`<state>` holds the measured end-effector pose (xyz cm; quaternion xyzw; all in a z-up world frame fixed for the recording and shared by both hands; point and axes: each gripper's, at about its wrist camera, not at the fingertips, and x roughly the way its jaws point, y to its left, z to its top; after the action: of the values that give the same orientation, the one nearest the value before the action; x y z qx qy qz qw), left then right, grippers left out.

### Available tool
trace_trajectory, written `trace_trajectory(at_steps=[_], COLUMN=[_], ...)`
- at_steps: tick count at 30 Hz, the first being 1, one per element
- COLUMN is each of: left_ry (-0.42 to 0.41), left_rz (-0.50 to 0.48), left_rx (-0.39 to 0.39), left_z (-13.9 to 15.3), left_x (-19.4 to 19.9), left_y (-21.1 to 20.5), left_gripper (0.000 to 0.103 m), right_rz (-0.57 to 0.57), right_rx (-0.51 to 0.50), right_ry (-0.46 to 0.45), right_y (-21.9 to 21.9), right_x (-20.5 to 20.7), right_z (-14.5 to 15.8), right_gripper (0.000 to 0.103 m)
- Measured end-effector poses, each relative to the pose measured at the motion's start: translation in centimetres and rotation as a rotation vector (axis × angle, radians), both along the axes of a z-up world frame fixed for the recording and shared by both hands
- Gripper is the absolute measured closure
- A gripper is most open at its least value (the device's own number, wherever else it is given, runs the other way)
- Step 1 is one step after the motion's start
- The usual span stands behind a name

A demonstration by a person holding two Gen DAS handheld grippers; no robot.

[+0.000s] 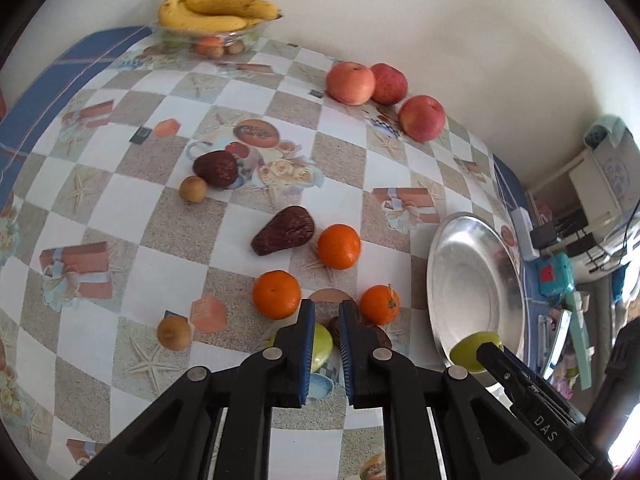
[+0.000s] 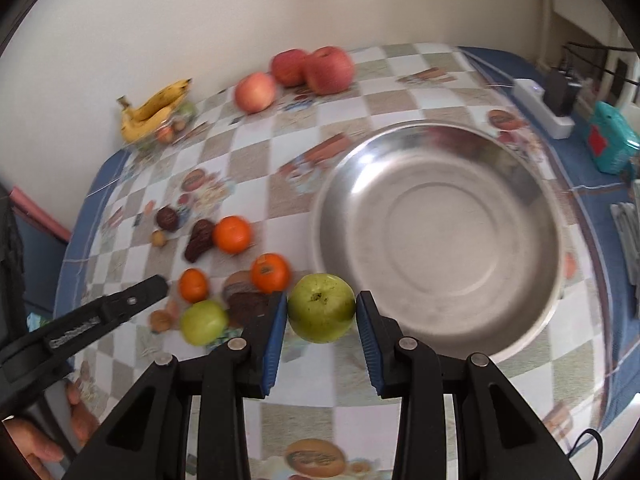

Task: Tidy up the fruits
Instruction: 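Lift the green apple with the right tool toward the steel bowl while the left lifts the brown fruit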

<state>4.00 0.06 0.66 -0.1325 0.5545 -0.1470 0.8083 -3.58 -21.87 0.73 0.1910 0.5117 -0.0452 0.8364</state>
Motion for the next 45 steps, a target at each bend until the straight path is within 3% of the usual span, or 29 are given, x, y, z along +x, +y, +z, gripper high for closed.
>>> trace_trajectory(at_steps=[7,13,17,22,26,30,35,40,45], left_ry=[0.135,0.182,0.187,0.151,0.140,0.143,0.102,0.205,0.257], left_rz=[0.277,0.360,0.388,0.443,0.475,0.517,0.432,0.326,0.272], left_rx=[-0.055,-0.073,-0.078,-0.063,-0.104,-0.078,0.060,0.044,0.085], left_z=[-3.5,-4.9,-5.1,-4.2,-4.0,-3.9,-3.1,-5.2,-6.3], left_x=[1.5,1.4,1.3,0.8,0.9,0.7,1.0,1.2,0.5], left_y=[8.4,11.3,12.5,14.4,15.6,16.7,15.3,13.6,12.3], left_gripper=[0.088,0.084,0.048,0.048,0.049,0.050,0.050,0.050,0.052], right_rz=[-0.060,-0.034,-0.034,-0.031,-0.027,-0.027,-0.017,-0.014,-0.017], right_rx=[0.017,0.017,0.022,0.029,0.028,0.033,0.032,0.027,0.022], right_ry=[0.022,0.008,0.006,0.004,0.002,0.002,0.002,0.004,0.014], right_y=[-2.5,-1.5,-1.3,-1.0,-0.8,-0.7,-0.5,-0.5,-0.5], right_x=[-0.3,-0.2,-0.2,-0.2,-0.2,-0.2,-0.1,0.0,0.1], right_z=[-0.9,-0.5,-0.4,-0.3,-0.3,-0.3,-0.2,-0.3,-0.5], right_gripper=[0.066,0.066,0.066,0.066,0.066,0.066,0.066,0.066,0.066])
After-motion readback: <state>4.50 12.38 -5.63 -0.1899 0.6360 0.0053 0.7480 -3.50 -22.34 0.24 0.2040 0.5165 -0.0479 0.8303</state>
